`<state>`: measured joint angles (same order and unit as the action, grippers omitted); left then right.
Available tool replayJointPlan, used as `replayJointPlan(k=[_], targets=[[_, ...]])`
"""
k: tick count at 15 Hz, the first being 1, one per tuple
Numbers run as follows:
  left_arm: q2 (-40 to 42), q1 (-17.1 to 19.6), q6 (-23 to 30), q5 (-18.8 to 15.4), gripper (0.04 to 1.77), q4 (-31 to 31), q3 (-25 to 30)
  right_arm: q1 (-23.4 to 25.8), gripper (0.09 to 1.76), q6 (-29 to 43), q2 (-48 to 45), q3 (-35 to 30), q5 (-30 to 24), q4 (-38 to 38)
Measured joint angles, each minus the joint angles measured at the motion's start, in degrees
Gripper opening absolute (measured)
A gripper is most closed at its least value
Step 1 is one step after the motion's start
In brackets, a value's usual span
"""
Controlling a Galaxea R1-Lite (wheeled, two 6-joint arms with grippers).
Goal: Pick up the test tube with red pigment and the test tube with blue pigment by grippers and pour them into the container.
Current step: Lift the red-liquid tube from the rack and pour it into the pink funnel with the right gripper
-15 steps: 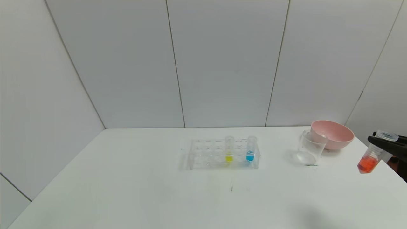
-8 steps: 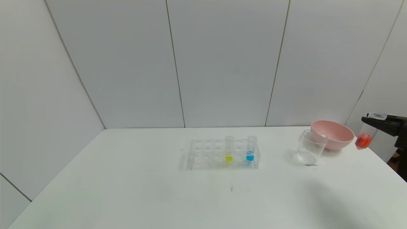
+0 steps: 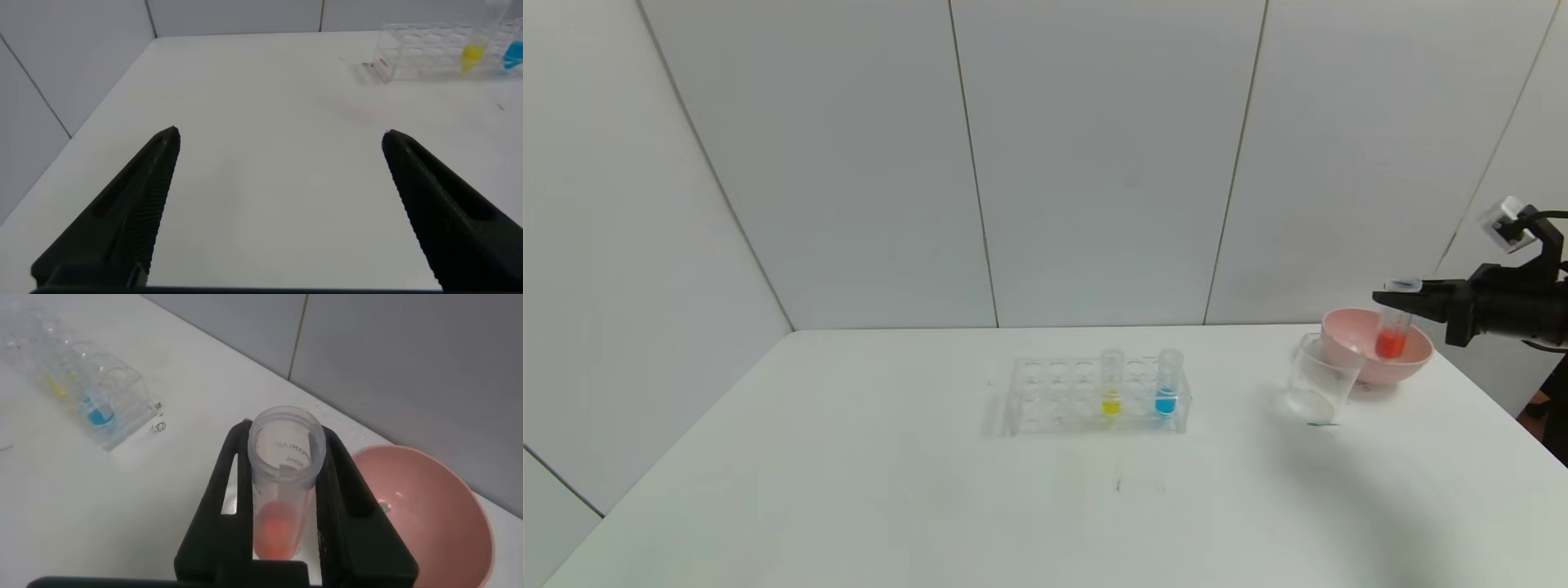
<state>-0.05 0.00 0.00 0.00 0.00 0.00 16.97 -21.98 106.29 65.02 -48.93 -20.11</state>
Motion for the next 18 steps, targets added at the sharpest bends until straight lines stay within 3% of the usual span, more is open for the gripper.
replayJointPlan(k=[3,8,13,18], targets=[[0.0,0.0,0.0,0.0,1.76,0.0,0.0,-2.1,0.50,-4.6,2.7,11.3,4.4,15.2],[0.0,0.0,0.0,0.0,1.76,0.0,0.0,-3.4,0.50,-19.5,7.6,31.2,11.6,45.0],[0.0,0.0,0.0,0.0,1.76,0.0,0.0,-3.7,0.50,-32.1,12.3,46.0,17.3,64.9],[0.0,0.0,0.0,0.0,1.76,0.0,0.0,-3.9,0.50,-40.4,15.4,48.9,23.4,67.4]])
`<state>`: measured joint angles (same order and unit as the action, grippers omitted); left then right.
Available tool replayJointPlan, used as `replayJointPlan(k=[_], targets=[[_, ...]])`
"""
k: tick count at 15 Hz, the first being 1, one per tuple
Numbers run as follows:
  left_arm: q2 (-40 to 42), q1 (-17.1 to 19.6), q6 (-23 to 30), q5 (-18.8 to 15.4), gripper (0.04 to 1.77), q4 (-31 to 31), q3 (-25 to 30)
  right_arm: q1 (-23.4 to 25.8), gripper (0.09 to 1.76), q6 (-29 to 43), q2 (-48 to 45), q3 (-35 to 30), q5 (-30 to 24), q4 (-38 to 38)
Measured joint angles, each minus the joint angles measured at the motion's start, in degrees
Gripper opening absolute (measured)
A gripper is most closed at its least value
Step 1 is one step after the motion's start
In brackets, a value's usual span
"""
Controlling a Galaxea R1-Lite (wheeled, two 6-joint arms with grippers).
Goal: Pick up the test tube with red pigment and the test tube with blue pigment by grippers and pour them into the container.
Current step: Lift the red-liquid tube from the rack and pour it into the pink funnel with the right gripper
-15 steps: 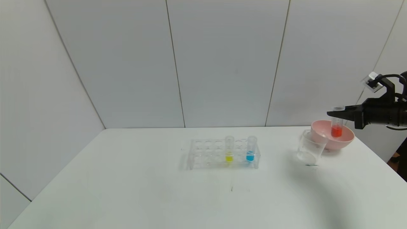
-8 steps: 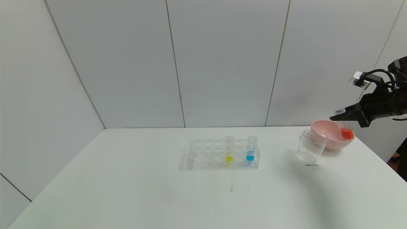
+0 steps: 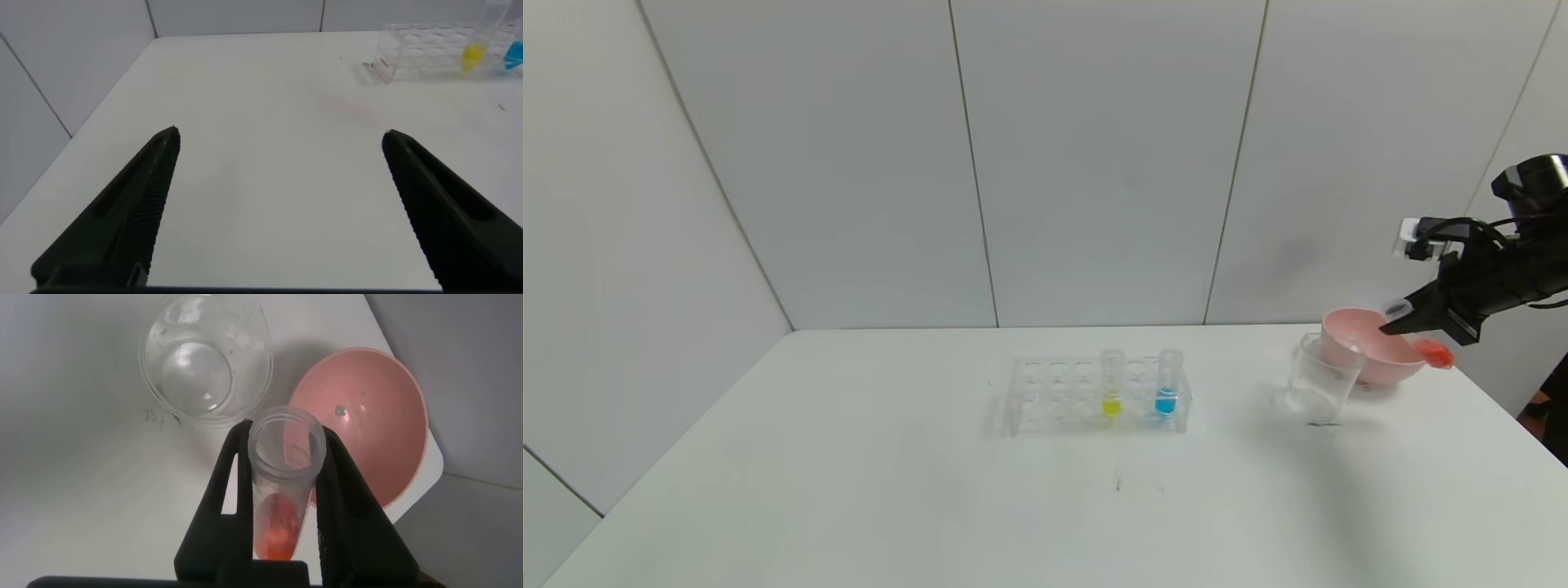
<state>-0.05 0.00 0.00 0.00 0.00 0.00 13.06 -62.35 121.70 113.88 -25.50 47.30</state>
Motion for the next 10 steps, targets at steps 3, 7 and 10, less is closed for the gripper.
replayJointPlan(k=[3,7,10], targets=[[0.0,0.0,0.0,0.0,1.76,0.0,0.0,-1.1,0.50,-0.8,1.2,0.2,1.0,0.0],[0.0,0.0,0.0,0.0,1.76,0.0,0.0,-2.2,0.50,-5.2,1.7,0.5,6.1,1.1],[0.0,0.0,0.0,0.0,1.76,0.0,0.0,-3.8,0.50,-5.6,1.5,0.7,10.2,1.1]])
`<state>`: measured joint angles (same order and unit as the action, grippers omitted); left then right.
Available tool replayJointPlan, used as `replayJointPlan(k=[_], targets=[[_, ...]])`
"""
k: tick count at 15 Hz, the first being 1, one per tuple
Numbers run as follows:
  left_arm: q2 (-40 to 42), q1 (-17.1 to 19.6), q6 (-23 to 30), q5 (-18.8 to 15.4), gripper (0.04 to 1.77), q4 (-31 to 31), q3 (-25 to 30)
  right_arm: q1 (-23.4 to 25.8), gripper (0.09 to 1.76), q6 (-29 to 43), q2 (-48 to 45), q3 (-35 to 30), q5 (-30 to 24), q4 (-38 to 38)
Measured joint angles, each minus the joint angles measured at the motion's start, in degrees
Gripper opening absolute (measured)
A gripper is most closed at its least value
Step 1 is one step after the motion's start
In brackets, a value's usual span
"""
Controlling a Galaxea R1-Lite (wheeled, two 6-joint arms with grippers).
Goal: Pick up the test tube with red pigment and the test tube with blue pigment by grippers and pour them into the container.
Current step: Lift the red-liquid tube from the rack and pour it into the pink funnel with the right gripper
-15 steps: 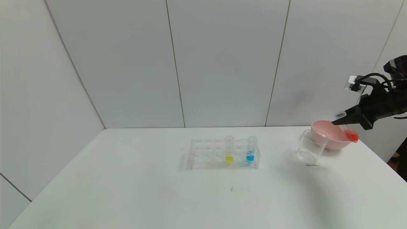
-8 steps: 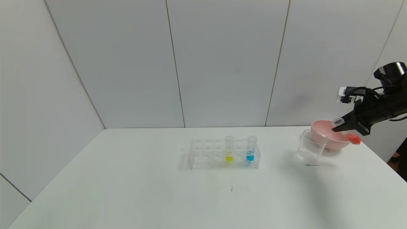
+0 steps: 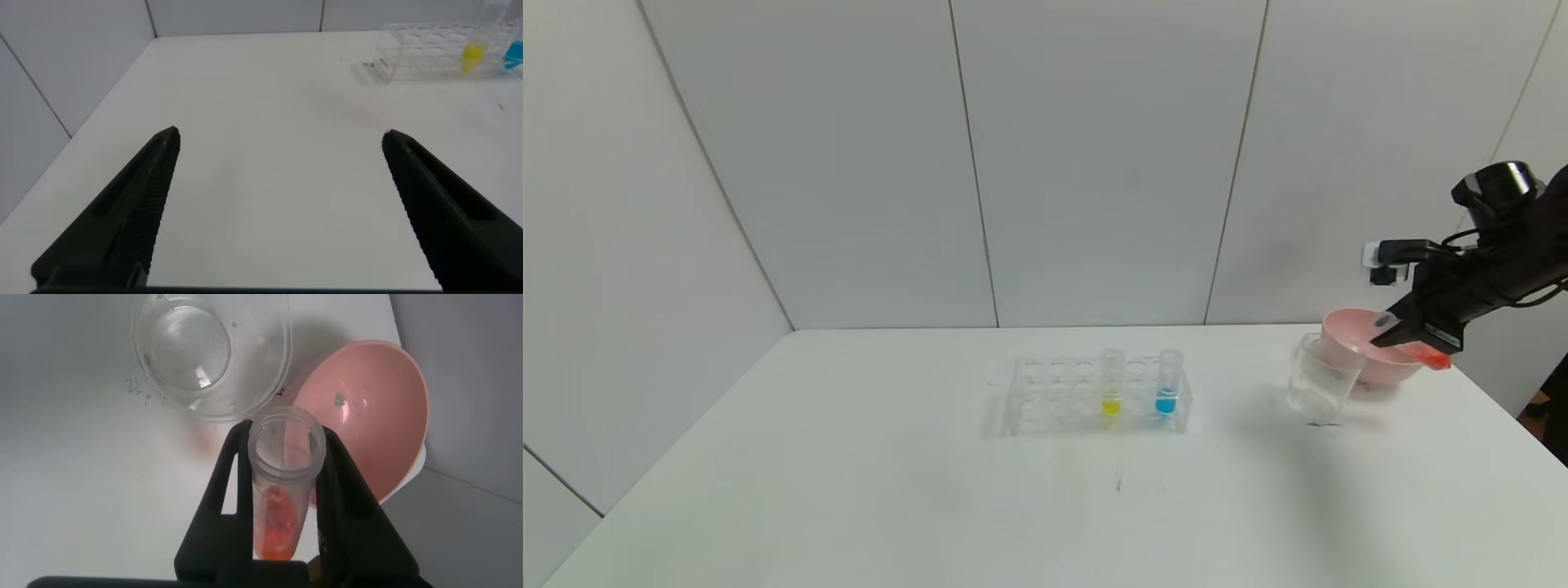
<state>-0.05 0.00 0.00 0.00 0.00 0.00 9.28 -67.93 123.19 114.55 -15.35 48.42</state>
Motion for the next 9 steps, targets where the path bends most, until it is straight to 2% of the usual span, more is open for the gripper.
replayJointPlan(k=[9], targets=[[0.0,0.0,0.0,0.0,1.76,0.0,0.0,-4.4,0.50,-2.0,-1.0,0.0,15.1,-0.3]])
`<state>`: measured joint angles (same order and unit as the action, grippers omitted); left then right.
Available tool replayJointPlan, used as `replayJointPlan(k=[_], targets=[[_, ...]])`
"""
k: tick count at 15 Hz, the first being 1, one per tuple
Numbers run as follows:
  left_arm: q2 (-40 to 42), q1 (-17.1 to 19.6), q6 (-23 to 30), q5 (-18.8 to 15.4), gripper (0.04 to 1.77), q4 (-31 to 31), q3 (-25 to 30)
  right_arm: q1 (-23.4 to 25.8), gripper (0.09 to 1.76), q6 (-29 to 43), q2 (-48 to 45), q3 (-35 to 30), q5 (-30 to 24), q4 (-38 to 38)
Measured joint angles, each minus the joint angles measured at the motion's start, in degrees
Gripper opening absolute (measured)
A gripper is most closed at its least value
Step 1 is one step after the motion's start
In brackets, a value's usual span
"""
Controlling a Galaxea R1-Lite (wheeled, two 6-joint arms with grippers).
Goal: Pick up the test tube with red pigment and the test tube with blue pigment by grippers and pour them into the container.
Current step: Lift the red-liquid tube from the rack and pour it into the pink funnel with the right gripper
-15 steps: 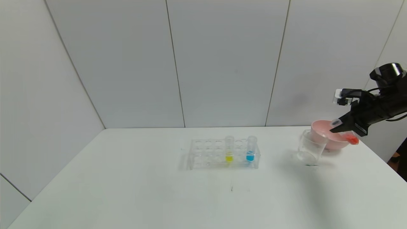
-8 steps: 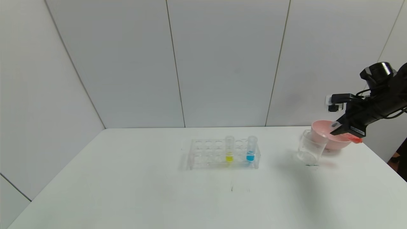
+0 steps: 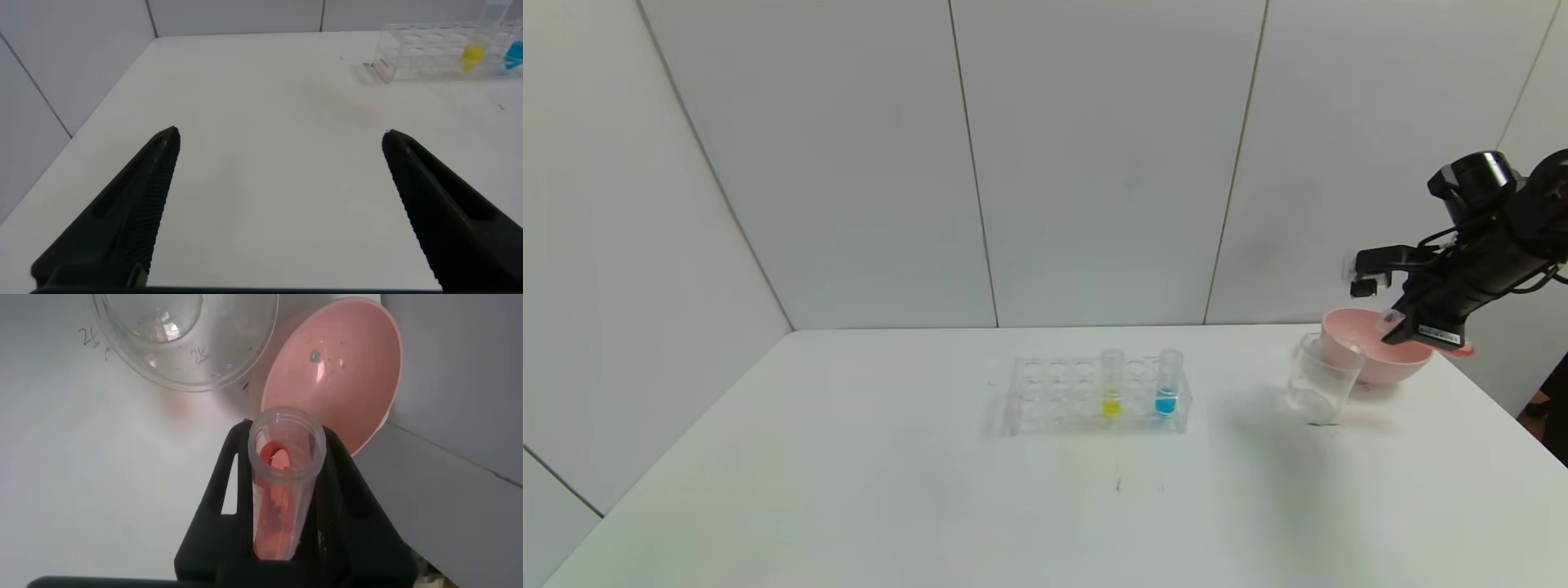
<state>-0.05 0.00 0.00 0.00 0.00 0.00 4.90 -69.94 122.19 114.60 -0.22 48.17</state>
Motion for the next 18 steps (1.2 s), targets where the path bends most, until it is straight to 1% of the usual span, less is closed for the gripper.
replayJointPlan(k=[5,9,13,15,18], targets=[[0.0,0.0,0.0,0.0,1.76,0.0,0.0,-1.7,0.50,1.4,0.0,0.0,3.5,-0.1],[0.0,0.0,0.0,0.0,1.76,0.0,0.0,-3.1,0.50,1.4,0.1,0.0,8.0,-1.4],[0.0,0.0,0.0,0.0,1.76,0.0,0.0,-4.4,0.50,0.6,0.6,0.0,12.0,-3.5],[0.0,0.0,0.0,0.0,1.76,0.0,0.0,-4.7,0.50,-1.1,0.8,0.0,14.3,-4.3],[0.0,0.0,0.0,0.0,1.76,0.0,0.0,-4.9,0.50,-2.1,1.1,0.0,14.6,-4.5]])
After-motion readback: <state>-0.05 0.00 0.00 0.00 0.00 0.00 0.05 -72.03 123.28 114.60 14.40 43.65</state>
